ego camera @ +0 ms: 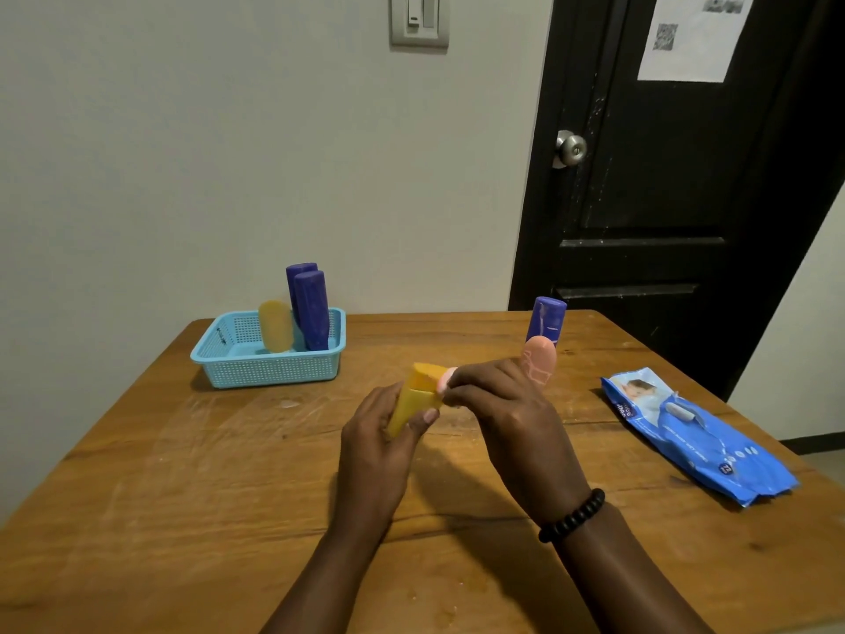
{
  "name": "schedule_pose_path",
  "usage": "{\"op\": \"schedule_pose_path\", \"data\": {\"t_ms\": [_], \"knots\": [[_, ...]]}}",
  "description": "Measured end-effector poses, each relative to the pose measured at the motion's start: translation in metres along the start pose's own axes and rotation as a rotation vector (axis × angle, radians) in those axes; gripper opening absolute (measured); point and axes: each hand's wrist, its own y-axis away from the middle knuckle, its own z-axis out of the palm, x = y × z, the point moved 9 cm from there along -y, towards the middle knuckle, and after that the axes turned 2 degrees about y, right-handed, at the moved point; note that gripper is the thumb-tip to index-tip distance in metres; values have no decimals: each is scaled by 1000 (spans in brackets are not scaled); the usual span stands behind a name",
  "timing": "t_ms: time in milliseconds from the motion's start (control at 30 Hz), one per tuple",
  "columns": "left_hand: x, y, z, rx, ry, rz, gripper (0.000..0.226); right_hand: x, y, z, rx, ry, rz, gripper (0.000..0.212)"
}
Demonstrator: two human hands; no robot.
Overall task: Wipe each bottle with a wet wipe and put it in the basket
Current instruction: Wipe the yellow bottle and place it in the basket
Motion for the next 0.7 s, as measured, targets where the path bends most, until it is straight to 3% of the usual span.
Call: {"op": "schedule_pose_path", "data": {"t_ms": [167, 267, 367, 433, 567, 700], "knots": [[0, -2, -4, -5, 150, -68, 34, 26, -4, -19, 184, -214, 241, 22], [-5, -1, -2, -6, 221, -142, 35, -1, -15, -30, 247, -181, 107, 20], [-3, 0, 0, -24, 289, -150, 31, -28, -15, -20, 186, -102, -74, 22], [-2, 1, 0, -27, 327, -139, 30, -26, -11, -9, 143, -67, -92, 24], [-6, -2, -8, 38, 394, -186, 22, 15, 0, -2, 178, -132, 139, 19], [-14, -3, 2, -20, 413, -251, 25, 36, 4, -14, 291, -324, 351, 24]]}}
